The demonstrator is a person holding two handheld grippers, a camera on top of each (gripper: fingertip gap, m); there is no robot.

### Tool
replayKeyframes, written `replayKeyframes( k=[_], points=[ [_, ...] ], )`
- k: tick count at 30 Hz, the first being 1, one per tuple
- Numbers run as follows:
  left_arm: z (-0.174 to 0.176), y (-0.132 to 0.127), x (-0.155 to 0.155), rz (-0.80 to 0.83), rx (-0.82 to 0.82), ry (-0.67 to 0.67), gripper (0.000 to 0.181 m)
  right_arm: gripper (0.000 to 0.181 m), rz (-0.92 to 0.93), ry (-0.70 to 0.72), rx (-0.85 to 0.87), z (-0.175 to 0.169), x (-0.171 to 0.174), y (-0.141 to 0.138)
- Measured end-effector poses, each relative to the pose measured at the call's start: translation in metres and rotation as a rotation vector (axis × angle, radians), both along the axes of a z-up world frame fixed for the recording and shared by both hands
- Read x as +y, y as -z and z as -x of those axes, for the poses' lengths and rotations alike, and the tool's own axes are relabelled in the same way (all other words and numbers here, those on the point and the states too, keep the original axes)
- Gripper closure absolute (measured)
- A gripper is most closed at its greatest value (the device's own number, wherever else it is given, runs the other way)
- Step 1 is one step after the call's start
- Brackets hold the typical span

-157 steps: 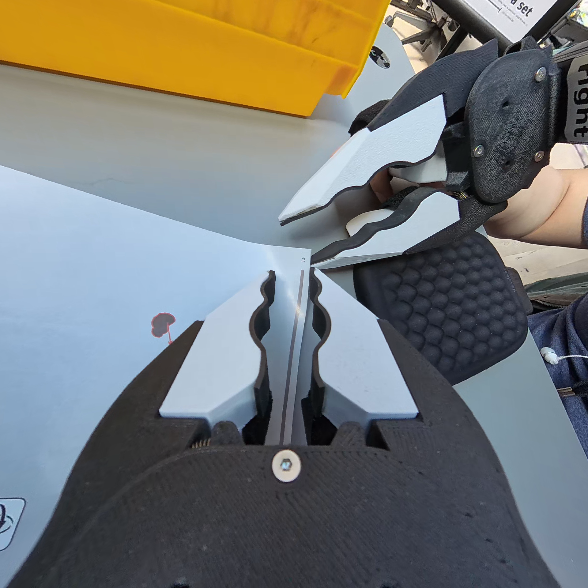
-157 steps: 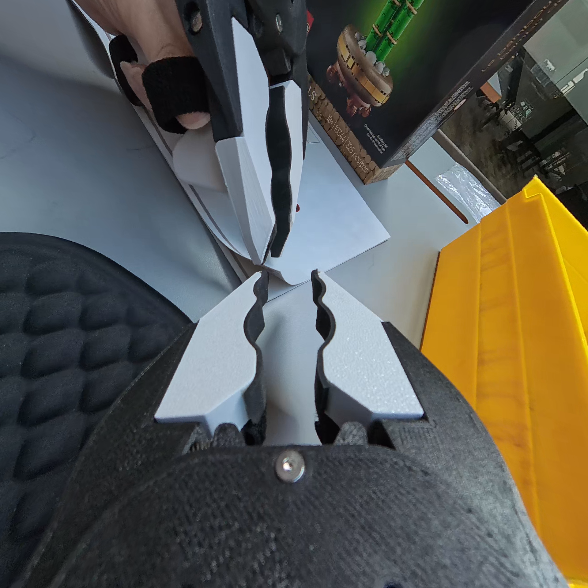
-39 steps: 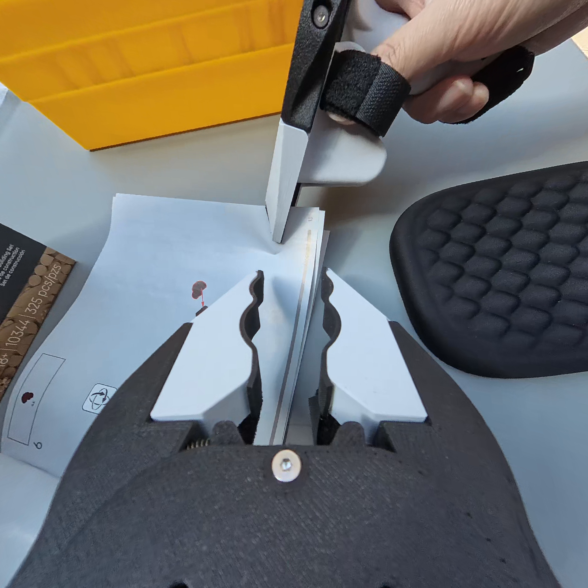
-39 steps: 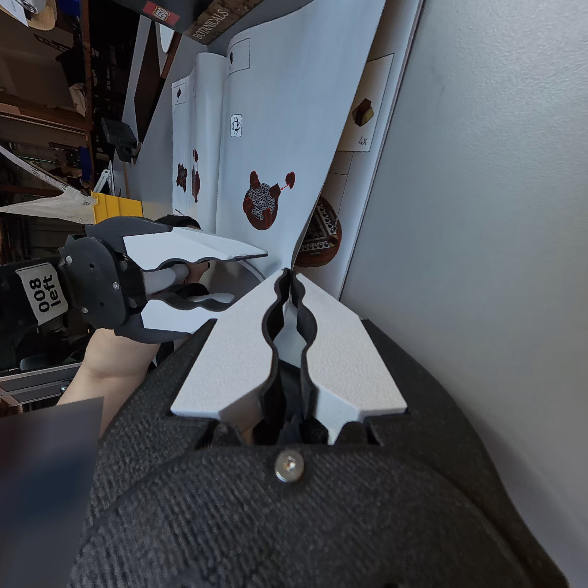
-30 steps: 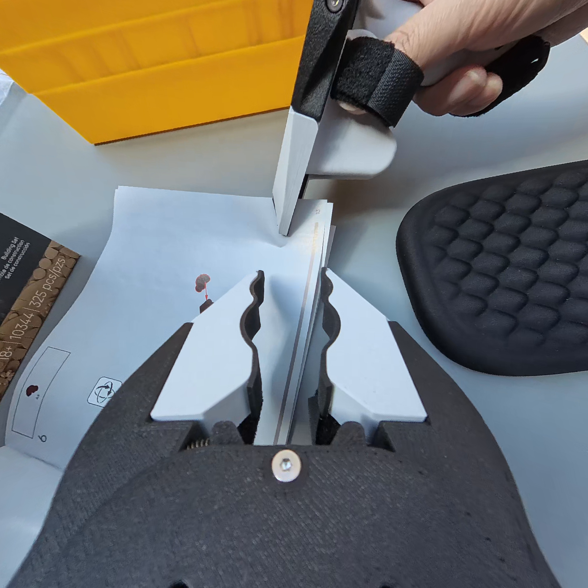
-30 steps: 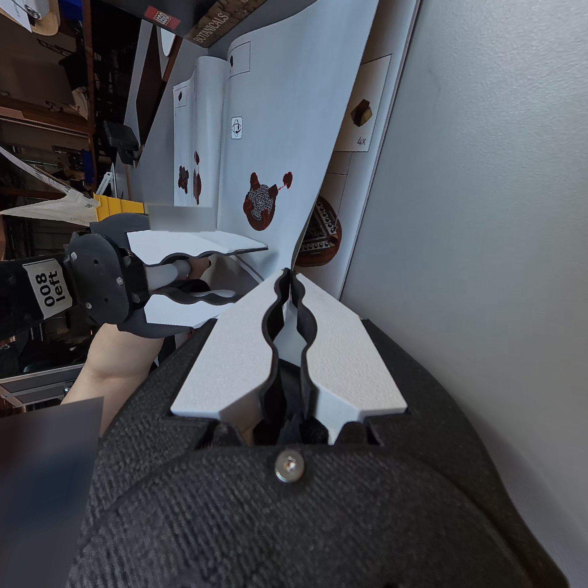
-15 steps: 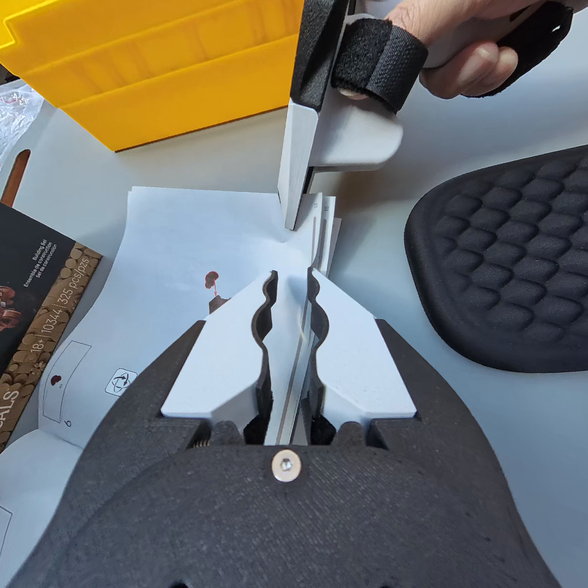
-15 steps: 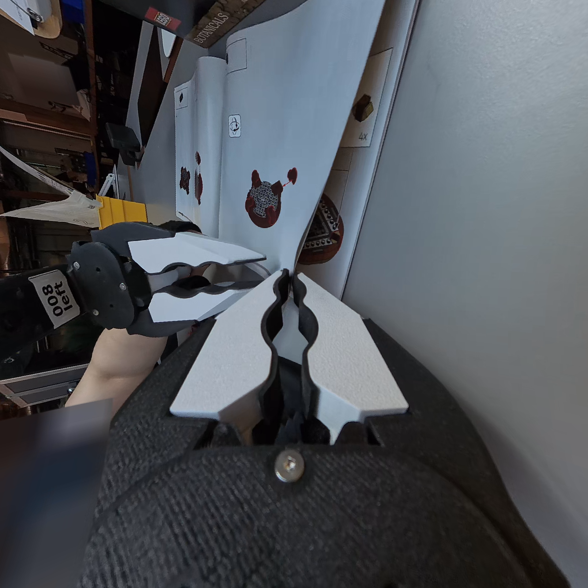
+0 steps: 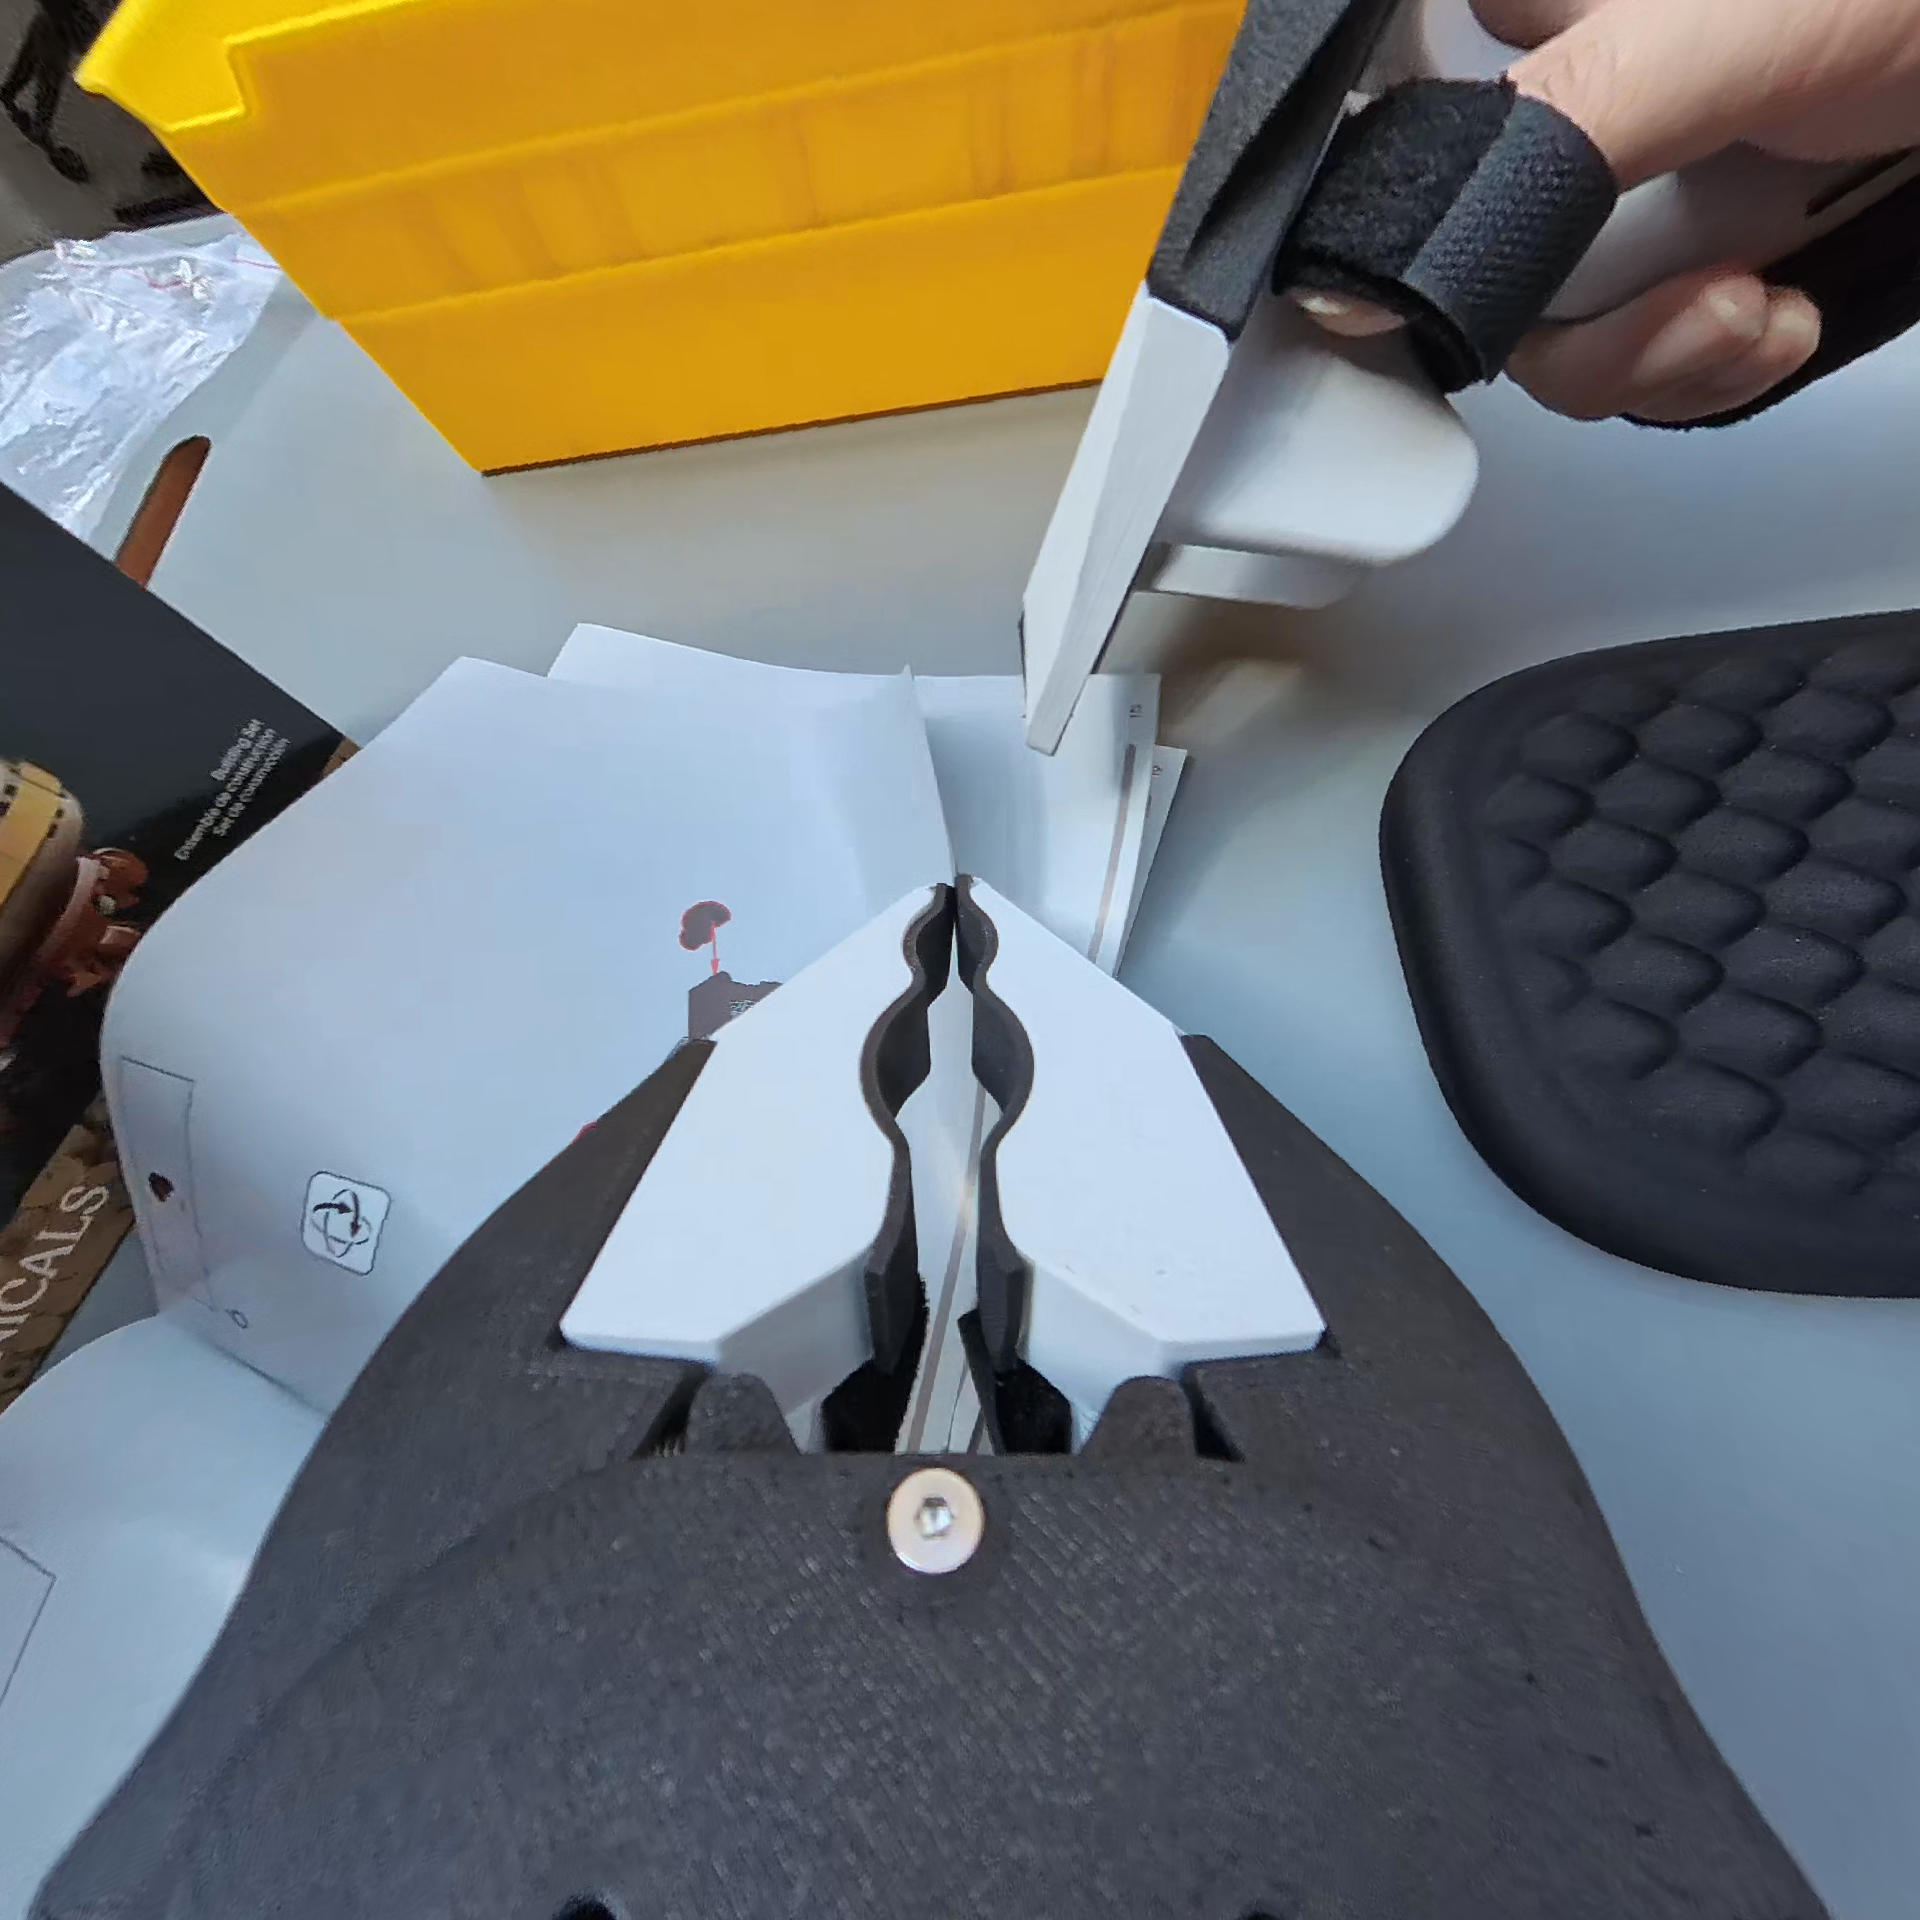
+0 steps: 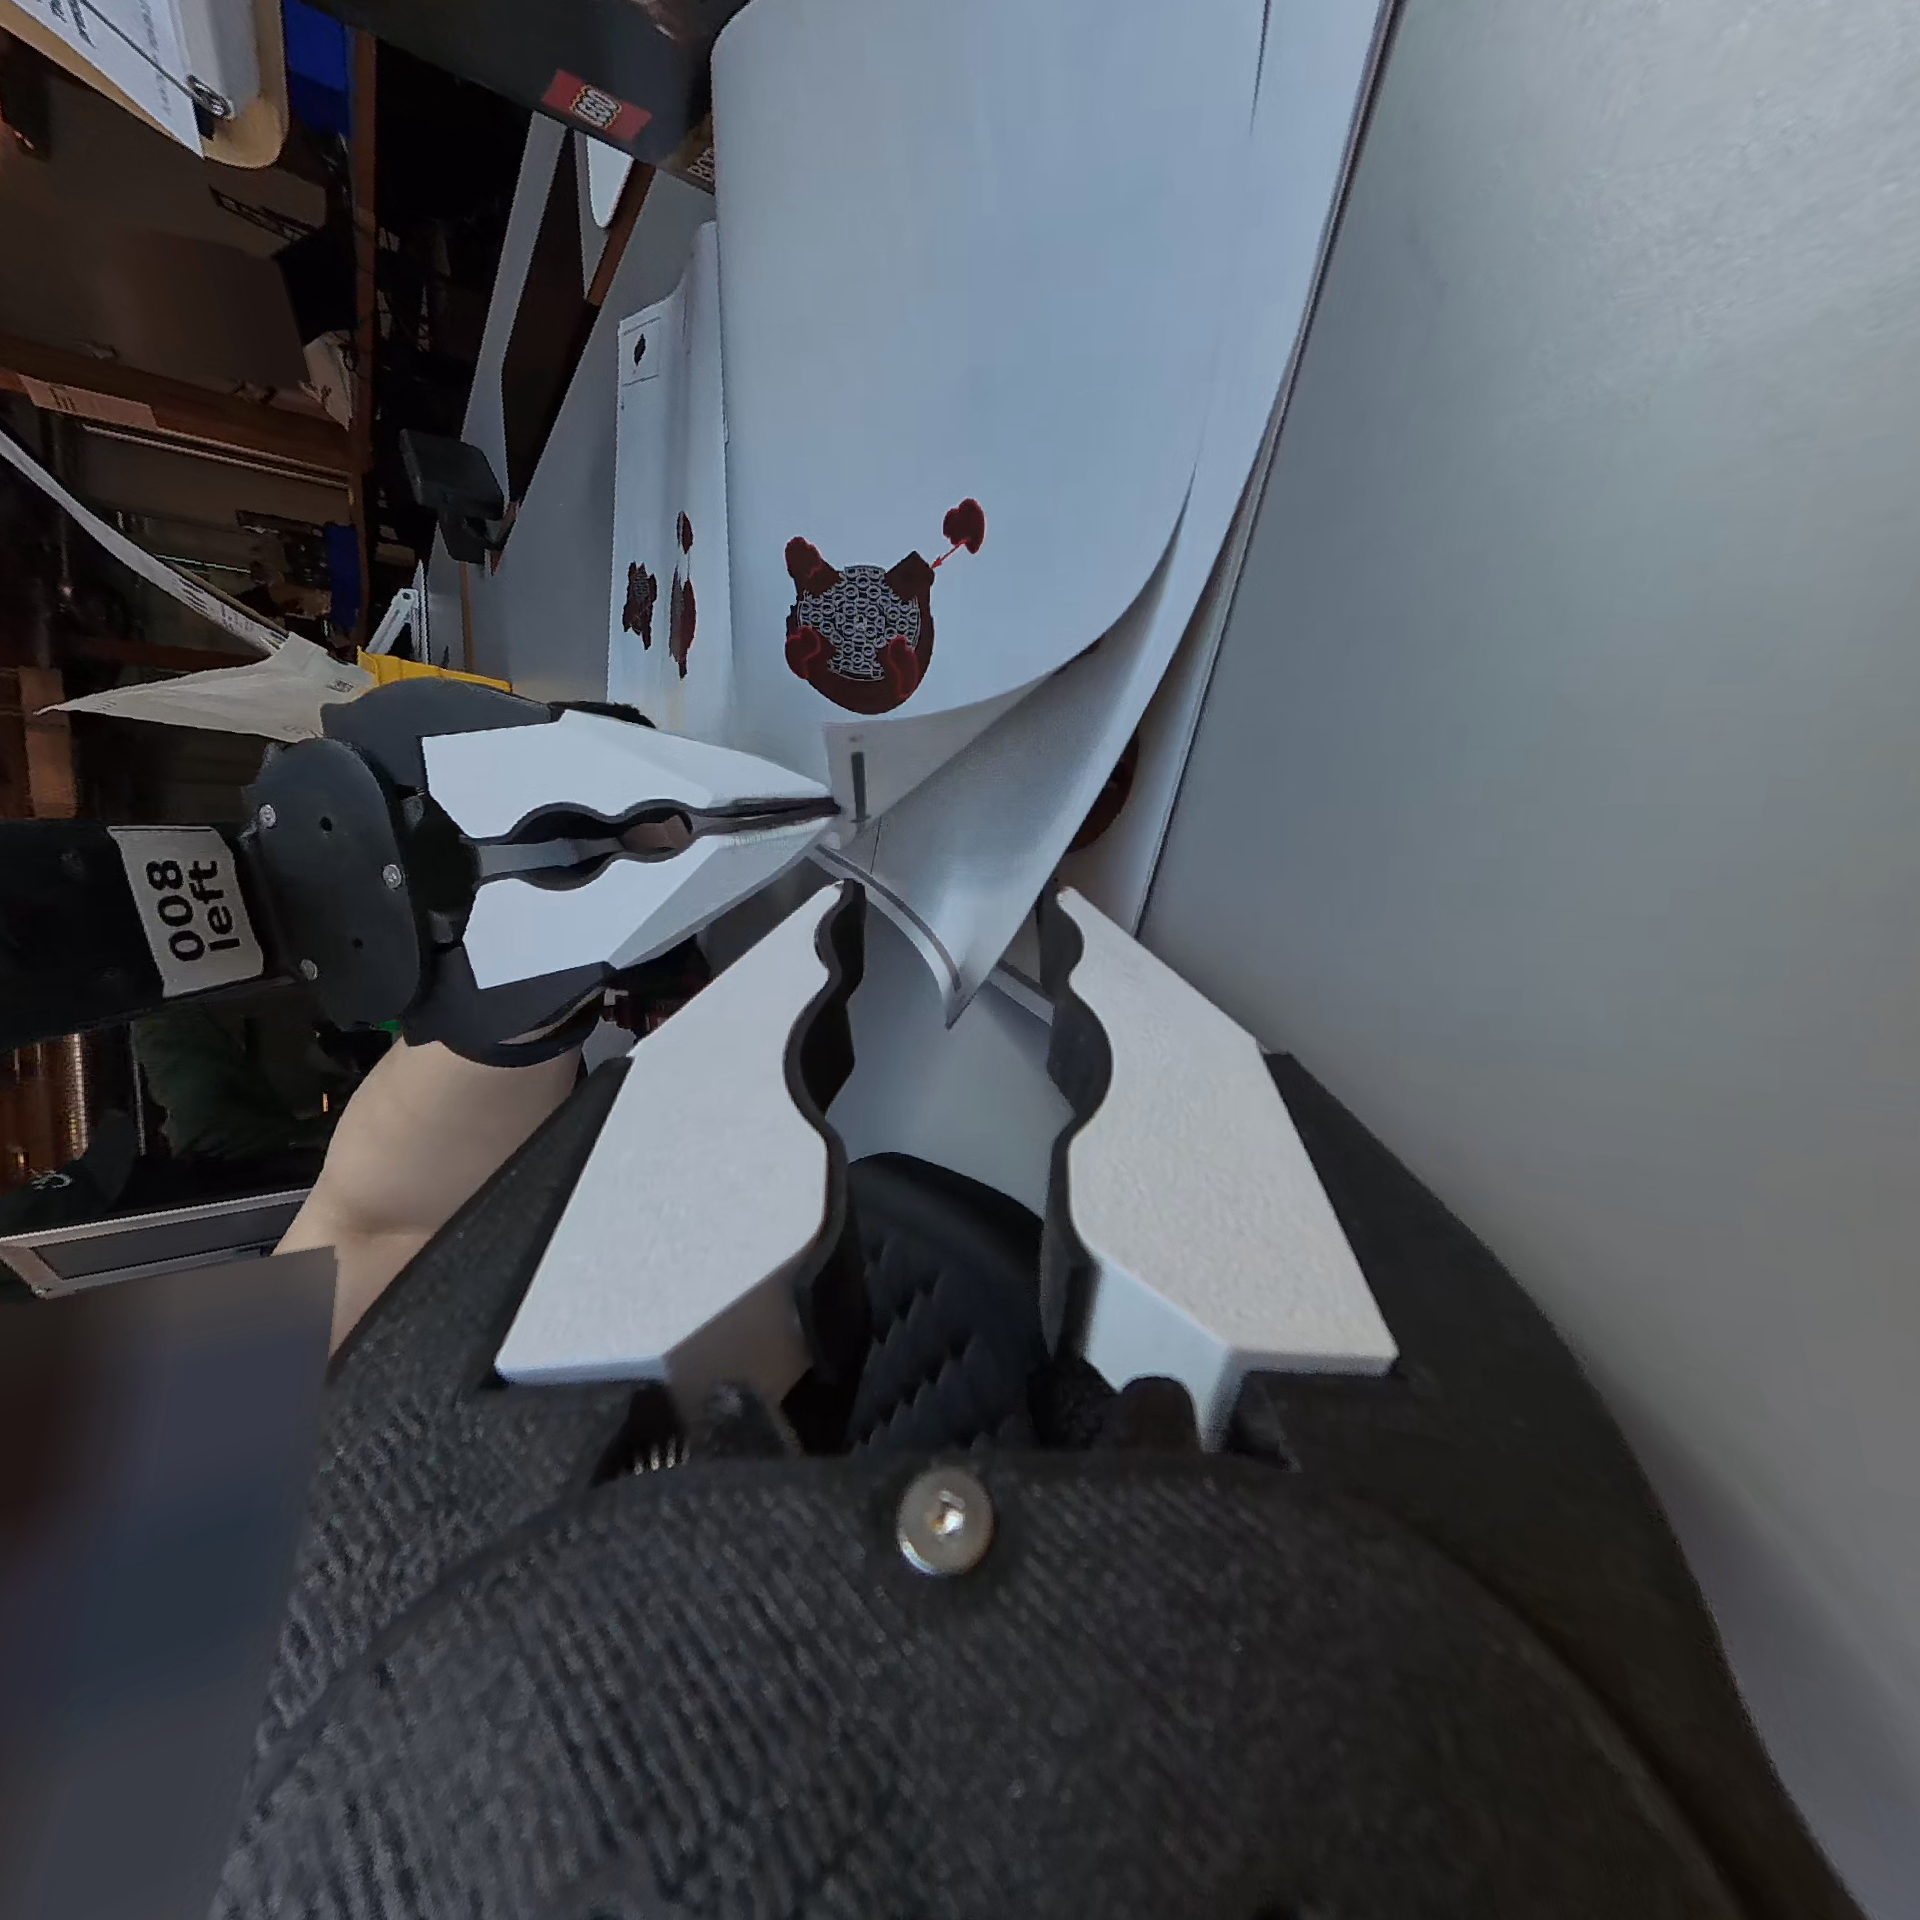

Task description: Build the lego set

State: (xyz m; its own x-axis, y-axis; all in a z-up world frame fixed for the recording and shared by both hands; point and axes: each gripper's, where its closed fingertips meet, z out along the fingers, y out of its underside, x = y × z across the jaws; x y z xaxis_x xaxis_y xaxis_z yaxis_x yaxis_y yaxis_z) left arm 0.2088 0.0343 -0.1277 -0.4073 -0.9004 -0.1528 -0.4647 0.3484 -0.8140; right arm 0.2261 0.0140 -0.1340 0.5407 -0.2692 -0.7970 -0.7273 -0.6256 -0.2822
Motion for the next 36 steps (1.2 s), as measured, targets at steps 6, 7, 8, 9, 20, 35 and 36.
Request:
replayKeyframes(
  k=[6,7,8,9,20,35,36],
  points=[
    [0.011,-0.033,0.021,0.099,-0.115,-0.137,0.181,0.146,0.057,-0.071,-0.144,0.003,-0.012,0.003],
    [0.016,-0.037,0.025,0.122,-0.129,-0.160,0.181,0.145,0.050,-0.072,-0.229,0.001,-0.012,0.001],
    [0.020,-0.041,0.030,0.145,-0.144,-0.185,0.181,0.142,0.055,-0.072,-0.342,-0.006,-0.013,-0.001],
    [0.024,-0.046,0.034,0.171,-0.161,-0.207,0.181,0.139,0.060,-0.073,-0.464,-0.012,-0.014,-0.004],
    [0.053,-0.062,0.065,0.295,-0.220,-0.309,0.181,0.140,-0.130,-0.112,-0.622,0.023,0.043,-0.020],
    [0.028,0.024,-0.002,-0.072,0.142,0.134,0.135,0.134,-0.177,-0.442,-0.996,0.011,-0.007,-0.015],
    [0.025,0.026,-0.005,-0.076,0.158,0.152,0.137,0.134,-0.161,-0.466,-1.021,0.012,-0.011,-0.008]
  ],
)
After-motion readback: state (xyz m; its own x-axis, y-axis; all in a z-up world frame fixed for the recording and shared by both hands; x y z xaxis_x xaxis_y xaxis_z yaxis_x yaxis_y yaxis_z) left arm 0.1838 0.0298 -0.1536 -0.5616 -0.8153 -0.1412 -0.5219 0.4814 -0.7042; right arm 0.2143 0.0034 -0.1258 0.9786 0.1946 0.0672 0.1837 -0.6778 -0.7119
